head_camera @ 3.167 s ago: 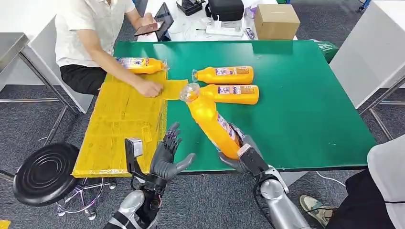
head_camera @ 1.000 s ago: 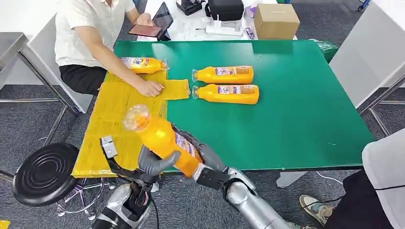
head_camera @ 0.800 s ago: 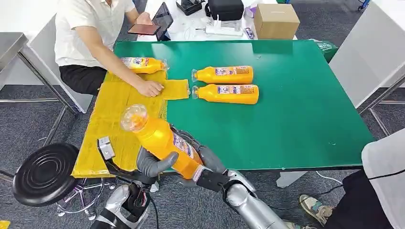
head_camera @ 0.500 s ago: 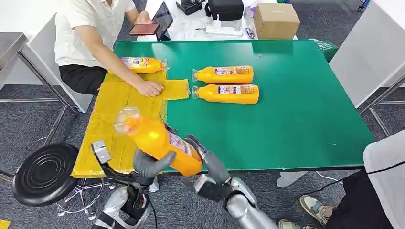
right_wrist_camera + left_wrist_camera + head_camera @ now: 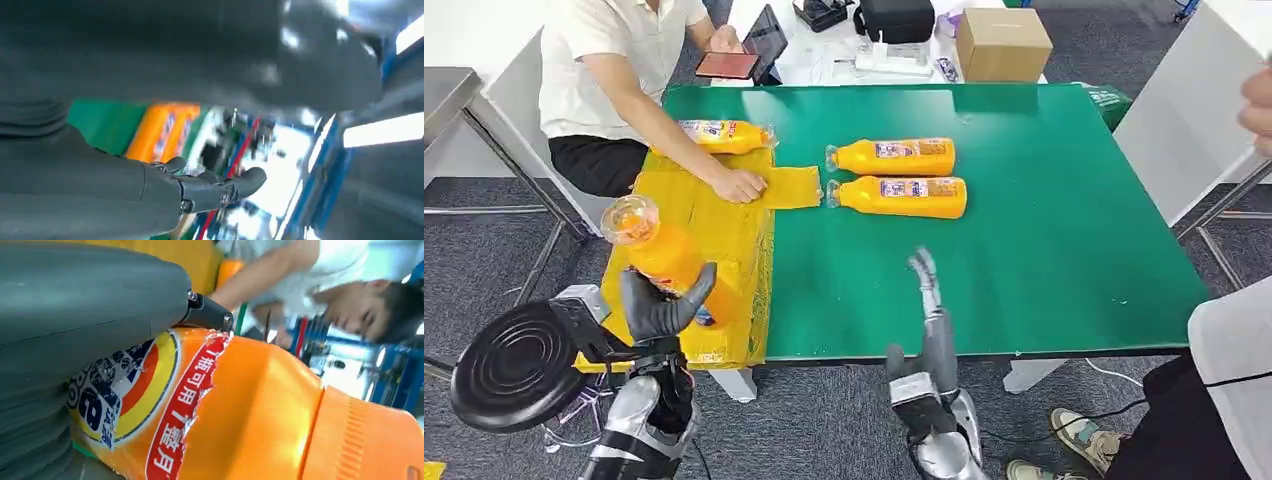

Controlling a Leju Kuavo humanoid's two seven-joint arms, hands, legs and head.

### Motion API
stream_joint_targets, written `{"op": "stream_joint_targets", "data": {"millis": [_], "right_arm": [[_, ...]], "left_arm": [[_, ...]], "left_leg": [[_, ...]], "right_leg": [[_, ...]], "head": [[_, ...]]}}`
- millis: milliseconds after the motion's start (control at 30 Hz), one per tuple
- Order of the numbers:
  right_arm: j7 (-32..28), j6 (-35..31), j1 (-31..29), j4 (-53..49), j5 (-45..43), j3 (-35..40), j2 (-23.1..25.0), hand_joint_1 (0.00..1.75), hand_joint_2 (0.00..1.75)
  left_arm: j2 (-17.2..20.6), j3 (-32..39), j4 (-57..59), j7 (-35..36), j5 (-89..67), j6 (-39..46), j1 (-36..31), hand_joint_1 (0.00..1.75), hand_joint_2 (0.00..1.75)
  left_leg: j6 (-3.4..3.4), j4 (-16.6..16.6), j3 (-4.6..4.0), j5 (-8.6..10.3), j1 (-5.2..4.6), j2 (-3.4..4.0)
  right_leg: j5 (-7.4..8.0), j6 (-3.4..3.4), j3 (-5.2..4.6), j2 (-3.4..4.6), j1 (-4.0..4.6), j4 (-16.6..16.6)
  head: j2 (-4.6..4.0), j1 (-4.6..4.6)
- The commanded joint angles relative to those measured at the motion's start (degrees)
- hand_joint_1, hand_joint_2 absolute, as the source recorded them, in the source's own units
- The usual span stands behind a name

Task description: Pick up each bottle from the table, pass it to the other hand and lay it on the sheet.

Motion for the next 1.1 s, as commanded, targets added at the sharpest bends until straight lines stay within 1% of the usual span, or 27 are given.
{"op": "stream_joint_targets", "data": {"millis": [33,67,100,133,233,333,367,400,433,467,500,533,600,667,800,867,1000,1033,1067,1100], "right_arm": [[-0.24,-2.50,0.38,-9.64,-4.37,-3.60,0.62,0.00,0.00],[-0.24,-1.58,-0.05,-8.89,-4.38,-3.37,0.86,0.00,0.00],[-0.24,-0.85,-0.45,-8.12,-4.41,-3.48,1.30,0.00,0.00],[-0.24,-0.80,-0.88,-7.54,-4.25,-3.44,1.60,0.00,0.00],[-0.24,-0.80,-0.88,-7.54,-4.25,-3.44,1.60,0.00,0.00],[-0.24,-0.80,-0.88,-7.54,-4.25,-3.44,1.60,0.00,0.00],[-0.24,0.38,-1.48,-6.56,-4.45,-3.04,1.50,0.00,0.00],[-0.24,1.66,-2.49,-5.51,-4.42,-2.61,1.84,0.00,0.00],[-0.24,2.06,-3.20,-4.73,-3.94,-2.10,1.99,0.00,0.00],[-0.24,3.03,-4.01,-3.87,-4.06,-1.38,2.15,0.00,0.00],[-0.24,3.61,-4.49,-3.30,-4.03,-0.94,2.29,0.00,0.00],[-0.24,3.89,-4.93,-2.51,-3.38,-0.43,2.39,0.00,0.00],[-0.24,4.83,-5.33,-1.18,-3.37,-0.21,2.67,0.00,0.00],[-0.24,5.06,-5.49,-0.39,-3.16,-0.17,2.72,0.00,0.00],[-0.24,5.02,-5.48,0.60,-3.39,-0.35,2.39,0.00,0.00],[-0.24,5.09,-5.74,1.40,-3.69,-0.46,2.26,0.00,0.00],[-0.24,4.98,-5.86,1.71,-3.70,-0.43,2.25,0.00,0.00],[-0.24,4.99,-5.84,1.94,-3.84,-0.50,2.30,0.00,0.00],[-0.24,4.87,-5.81,2.25,-3.70,-0.64,2.35,0.00,0.00],[-0.24,4.70,-5.74,2.39,-3.59,-0.64,2.31,0.00,0.00]], "left_arm": [[1.94,1.13,14.65,-0.68,-18.14,12.24,-8.22,1.75,1.75],[3.03,-1.12,19.86,3.44,-26.73,15.12,-10.80,1.75,1.75],[2.95,-1.07,22.98,5.60,-30.18,14.85,-12.25,1.75,1.75],[2.43,-0.07,25.17,4.60,-30.65,14.44,-13.11,1.75,1.75],[2.43,-0.07,25.17,4.60,-30.65,14.44,-13.11,1.75,1.75],[2.43,-0.07,25.17,4.60,-30.65,14.44,-13.11,1.75,1.75],[3.52,-3.58,28.98,10.52,-41.13,15.87,-15.10,1.75,1.75],[3.86,-5.10,33.03,14.20,-50.55,17.39,-17.25,1.75,1.75],[3.78,-5.90,36.09,15.93,-56.13,18.10,-18.79,1.75,1.75],[3.55,-6.91,40.05,17.86,-62.08,17.02,-20.83,1.75,1.75],[3.08,-6.85,42.44,18.86,-64.57,15.71,-21.97,1.75,1.75],[2.81,-8.23,45.62,20.81,-68.80,13.94,-23.64,1.75,1.75],[2.31,-9.72,49.36,22.20,-73.40,10.91,-25.49,1.75,1.75],[1.85,-9.95,51.52,22.46,-74.66,7.63,-26.52,1.75,1.75],[2.02,-11.71,53.29,23.81,-78.85,4.39,-27.52,1.75,1.75],[2.75,-14.25,55.17,25.97,-83.27,0.20,-28.43,1.75,1.75],[3.02,-15.01,55.83,26.10,-84.72,-0.73,-28.56,1.75,1.75],[2.89,-14.92,56.11,26.11,-84.68,-1.22,-28.39,1.61,1.75],[2.40,-13.34,56.36,25.38,-83.23,-3.32,-28.20,0.61,1.75],[2.25,-13.49,56.42,25.07,-83.40,-3.64,-28.03,0.21,1.75]], "left_leg": [[-0.13,0.02,0.03,0.00,0.11,-0.04],[-0.12,0.00,0.04,0.02,0.08,-0.02],[-0.11,-0.04,0.06,0.05,0.07,-0.10],[-0.09,-0.05,0.08,0.06,0.04,-0.13],[-0.08,-0.02,0.04,0.05,0.05,-0.04],[-0.10,-0.02,0.07,0.02,0.08,0.16],[-0.13,-0.03,0.11,0.02,0.12,0.22],[-0.13,-0.01,0.09,0.02,0.12,0.19],[-0.10,-0.04,0.09,0.05,0.07,0.10],[-0.09,-0.03,0.06,0.06,0.05,0.08],[-0.13,-0.03,0.10,0.07,0.12,0.10],[-0.10,0.00,0.04,0.07,0.10,0.05],[-0.07,-0.01,0.03,0.06,0.06,0.09],[-0.09,-0.02,0.07,0.06,0.07,0.14],[-0.14,-0.02,0.09,0.06,0.14,0.15],[-0.10,-0.01,0.06,0.05,0.08,0.20],[-0.12,-0.02,0.09,0.04,0.11,0.26],[-0.09,-0.01,0.05,0.05,0.08,0.23],[-0.15,-0.04,0.13,0.05,0.15,0.29],[-0.11,-0.04,0.08,0.07,0.07,0.24]], "right_leg": [[-0.02,-0.18,0.07,-0.10,0.12,0.00],[0.01,-0.16,0.06,-0.09,0.09,-0.02],[0.00,-0.14,0.10,-0.16,0.08,-0.04],[0.00,-0.12,0.11,-0.18,0.05,-0.03],[0.04,-0.10,0.06,-0.06,0.05,-0.02],[0.10,-0.22,0.06,0.01,0.09,-0.04],[0.14,-0.32,0.10,0.02,0.14,-0.06],[0.12,-0.32,0.08,-0.03,0.13,-0.03],[0.11,-0.29,0.08,-0.11,0.08,-0.02],[0.13,-0.27,0.04,-0.10,0.06,-0.01],[0.16,-0.33,0.11,-0.08,0.14,-0.06],[0.15,-0.30,0.06,-0.07,0.11,-0.02],[0.15,-0.26,0.04,-0.02,0.07,-0.01],[0.14,-0.26,0.06,-0.01,0.07,-0.02],[0.15,-0.32,0.11,-0.03,0.15,-0.06],[0.14,-0.25,0.04,0.04,0.09,0.00],[0.16,-0.29,0.07,0.09,0.13,-0.03],[0.15,-0.25,0.04,0.08,0.08,0.00],[0.18,-0.33,0.14,0.11,0.17,-0.07],[0.17,-0.27,0.06,0.11,0.08,-0.02]], "head": [[0.00,0.00],[0.00,-0.02],[0.00,0.00],[0.00,-0.02],[0.00,0.00],[0.00,0.02],[0.00,0.00],[0.00,0.00],[0.00,0.00],[0.00,0.00],[0.00,0.00],[0.00,0.00],[0.00,0.00],[0.00,0.02],[0.00,0.00],[0.00,-0.02],[0.00,-0.02],[0.00,0.02],[0.00,0.00],[0.00,0.00]]}}
